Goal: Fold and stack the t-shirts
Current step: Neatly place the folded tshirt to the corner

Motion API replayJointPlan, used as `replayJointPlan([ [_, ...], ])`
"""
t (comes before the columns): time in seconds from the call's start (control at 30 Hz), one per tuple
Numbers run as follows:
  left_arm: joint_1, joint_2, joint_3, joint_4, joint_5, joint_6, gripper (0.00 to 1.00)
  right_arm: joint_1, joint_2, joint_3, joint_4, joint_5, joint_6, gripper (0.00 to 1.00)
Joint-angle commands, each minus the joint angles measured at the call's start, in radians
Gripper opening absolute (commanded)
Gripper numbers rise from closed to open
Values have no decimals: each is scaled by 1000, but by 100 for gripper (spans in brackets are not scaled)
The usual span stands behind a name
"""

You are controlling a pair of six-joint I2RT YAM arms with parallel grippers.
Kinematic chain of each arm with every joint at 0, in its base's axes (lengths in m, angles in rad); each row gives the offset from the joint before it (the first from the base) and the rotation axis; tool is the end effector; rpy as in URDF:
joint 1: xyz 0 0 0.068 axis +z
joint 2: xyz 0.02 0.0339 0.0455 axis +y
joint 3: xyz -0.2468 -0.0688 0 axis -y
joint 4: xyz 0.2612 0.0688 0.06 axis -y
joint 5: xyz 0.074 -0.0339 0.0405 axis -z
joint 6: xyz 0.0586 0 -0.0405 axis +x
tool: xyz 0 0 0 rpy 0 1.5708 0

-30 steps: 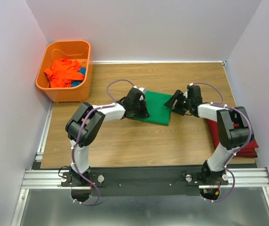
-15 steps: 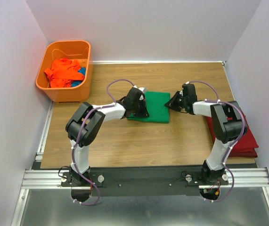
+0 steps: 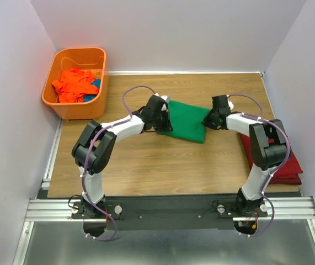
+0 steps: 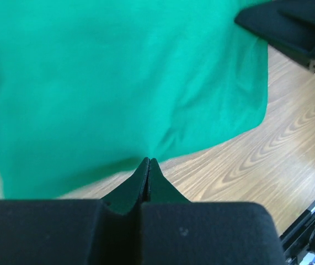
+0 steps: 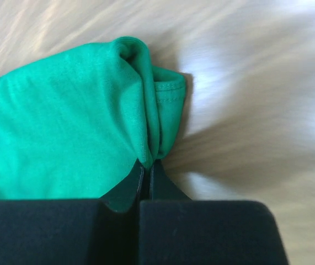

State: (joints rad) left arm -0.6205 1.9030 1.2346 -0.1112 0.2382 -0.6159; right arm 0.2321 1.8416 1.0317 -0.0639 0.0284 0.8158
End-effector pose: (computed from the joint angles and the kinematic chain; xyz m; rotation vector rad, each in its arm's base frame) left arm 0.3465 -0.2646 0.1400 0.1305 2.4966 -0.8478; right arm 0.3845 0.0892 0.1019 0.7293 2.3827 0.4223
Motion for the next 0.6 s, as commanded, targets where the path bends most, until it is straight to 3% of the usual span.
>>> replayJointPlan([
  [0.0, 25, -81, 42, -54, -7, 36, 0, -37, -27, 13, -235, 208, 63, 1],
  [0.17, 33, -119, 54, -74, 1, 48, 0, -62, -21, 85, -345, 271, 99, 0],
  [0.3, 39, -142, 45, -74, 22, 51, 0, -70, 42, 267, -569, 398, 132, 1],
  [0.57, 42, -165, 8, -56, 49, 51, 0, -151, 74, 415, -793, 501, 215, 1],
])
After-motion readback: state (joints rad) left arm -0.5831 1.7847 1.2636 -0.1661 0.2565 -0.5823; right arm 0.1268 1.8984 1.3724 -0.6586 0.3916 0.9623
